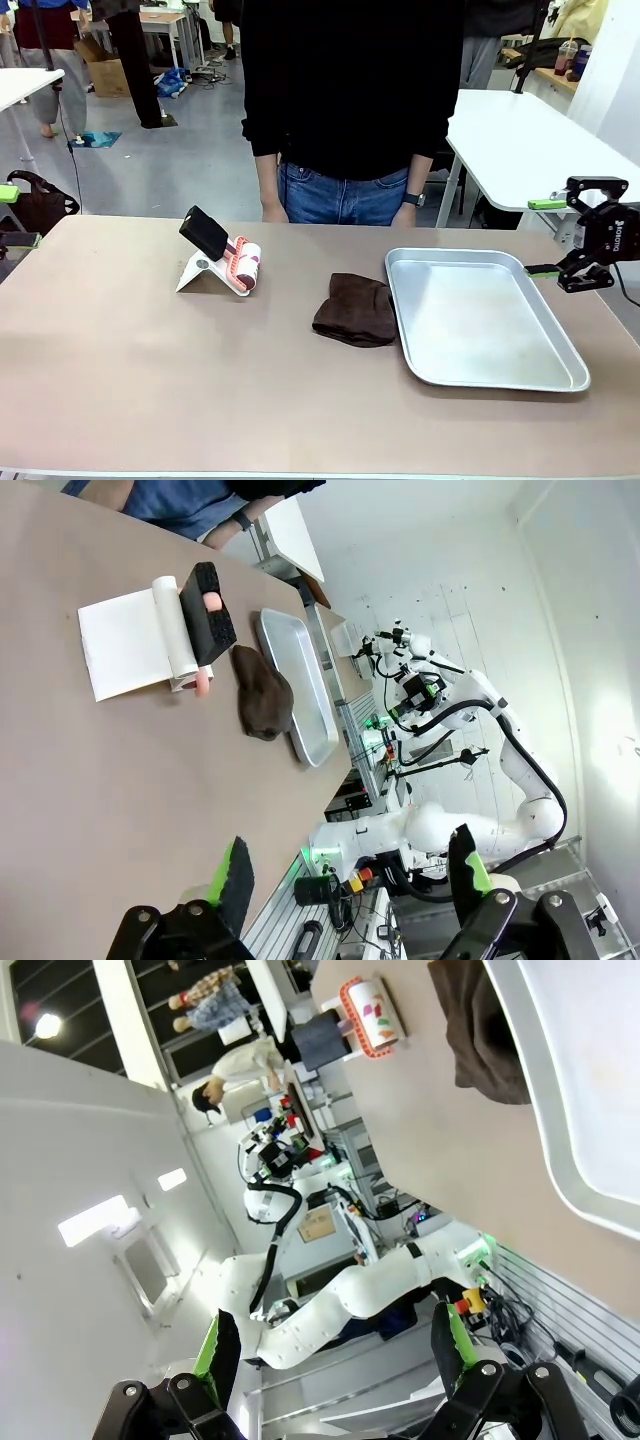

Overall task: Clean the surface of the table.
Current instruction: Return the Lint Roller and towel to their original positions.

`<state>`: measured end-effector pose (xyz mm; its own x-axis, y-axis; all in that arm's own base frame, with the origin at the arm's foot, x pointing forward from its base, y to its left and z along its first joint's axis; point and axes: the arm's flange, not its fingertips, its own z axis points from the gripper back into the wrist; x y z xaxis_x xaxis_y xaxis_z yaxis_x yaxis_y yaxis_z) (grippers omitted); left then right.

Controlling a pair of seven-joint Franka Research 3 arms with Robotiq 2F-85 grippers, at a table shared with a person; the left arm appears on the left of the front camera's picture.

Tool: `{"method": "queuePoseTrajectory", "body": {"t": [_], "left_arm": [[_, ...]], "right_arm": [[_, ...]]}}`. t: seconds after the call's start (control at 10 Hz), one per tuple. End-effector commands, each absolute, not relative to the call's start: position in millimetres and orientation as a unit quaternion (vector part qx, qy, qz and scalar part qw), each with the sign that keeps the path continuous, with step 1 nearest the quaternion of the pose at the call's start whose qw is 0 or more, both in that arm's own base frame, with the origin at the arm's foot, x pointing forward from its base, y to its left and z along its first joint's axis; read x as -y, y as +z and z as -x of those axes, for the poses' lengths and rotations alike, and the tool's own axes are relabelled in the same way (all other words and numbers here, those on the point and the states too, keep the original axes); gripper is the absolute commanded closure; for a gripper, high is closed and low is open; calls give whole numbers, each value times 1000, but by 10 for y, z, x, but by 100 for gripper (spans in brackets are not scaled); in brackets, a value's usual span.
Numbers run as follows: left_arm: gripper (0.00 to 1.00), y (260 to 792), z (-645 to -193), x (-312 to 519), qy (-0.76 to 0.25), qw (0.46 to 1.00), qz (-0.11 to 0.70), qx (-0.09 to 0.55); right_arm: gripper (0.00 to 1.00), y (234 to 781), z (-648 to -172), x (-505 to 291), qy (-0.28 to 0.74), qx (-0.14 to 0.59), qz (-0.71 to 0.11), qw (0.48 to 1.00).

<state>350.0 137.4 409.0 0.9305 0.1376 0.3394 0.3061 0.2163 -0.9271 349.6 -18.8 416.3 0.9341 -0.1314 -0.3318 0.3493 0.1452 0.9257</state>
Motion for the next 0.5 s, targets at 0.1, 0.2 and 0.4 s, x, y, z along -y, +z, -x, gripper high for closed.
{"method": "queuePoseTrajectory", "body": {"t": [0.1, 0.2, 0.4], "left_arm": [[0, 4098, -3448, -1339, -53, 762, 620, 178], [0, 4098, -3448, -1339, -53, 762, 620, 178], [0, 4098, -3448, -1339, -53, 762, 620, 178]], "right_arm": [[0, 4224, -3507, 181, -173, -85, -632, 750], [0, 4224, -3507, 181, -173, -85, -632, 750], [0, 4224, -3507, 181, -173, -85, -632, 750]]}}
